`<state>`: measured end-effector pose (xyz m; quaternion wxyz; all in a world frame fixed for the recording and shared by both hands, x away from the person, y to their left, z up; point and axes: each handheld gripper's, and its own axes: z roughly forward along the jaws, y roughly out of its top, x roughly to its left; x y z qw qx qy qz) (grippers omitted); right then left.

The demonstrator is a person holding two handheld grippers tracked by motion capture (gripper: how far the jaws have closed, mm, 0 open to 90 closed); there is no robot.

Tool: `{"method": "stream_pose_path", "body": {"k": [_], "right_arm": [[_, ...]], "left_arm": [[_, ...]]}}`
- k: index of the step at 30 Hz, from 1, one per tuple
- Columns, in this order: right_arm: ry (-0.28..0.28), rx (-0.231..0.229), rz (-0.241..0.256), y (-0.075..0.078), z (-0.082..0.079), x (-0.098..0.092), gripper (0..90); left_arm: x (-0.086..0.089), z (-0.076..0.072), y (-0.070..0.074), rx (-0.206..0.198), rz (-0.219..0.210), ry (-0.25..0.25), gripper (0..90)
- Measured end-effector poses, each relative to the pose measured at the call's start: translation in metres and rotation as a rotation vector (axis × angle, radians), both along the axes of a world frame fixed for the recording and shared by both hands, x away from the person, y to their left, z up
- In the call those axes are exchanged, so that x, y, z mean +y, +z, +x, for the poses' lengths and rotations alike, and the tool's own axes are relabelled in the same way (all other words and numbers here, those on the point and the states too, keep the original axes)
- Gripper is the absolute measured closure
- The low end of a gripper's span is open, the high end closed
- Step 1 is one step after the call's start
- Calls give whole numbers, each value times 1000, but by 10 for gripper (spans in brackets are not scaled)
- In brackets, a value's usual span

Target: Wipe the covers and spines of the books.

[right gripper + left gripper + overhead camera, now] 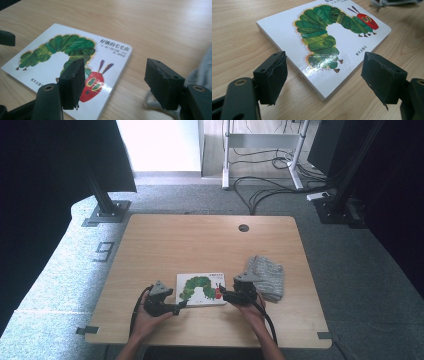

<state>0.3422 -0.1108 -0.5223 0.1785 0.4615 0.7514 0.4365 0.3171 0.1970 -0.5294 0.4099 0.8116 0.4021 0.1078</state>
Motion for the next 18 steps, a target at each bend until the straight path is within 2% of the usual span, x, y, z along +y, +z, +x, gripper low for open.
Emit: {"method": "stream_pose_path", "body": {"k": [8, 12, 18], "right_arm": [[8, 48, -8, -10, 5, 14, 305], [14, 88, -8, -17, 10, 21, 291], [12, 115, -22, -22, 13, 27, 279]], "left_arm": [[-3, 3, -3, 17, 1, 8, 190], [-4, 1, -4, 17, 28, 3, 158], [-5, -3, -6, 21, 50, 0, 145]]}}
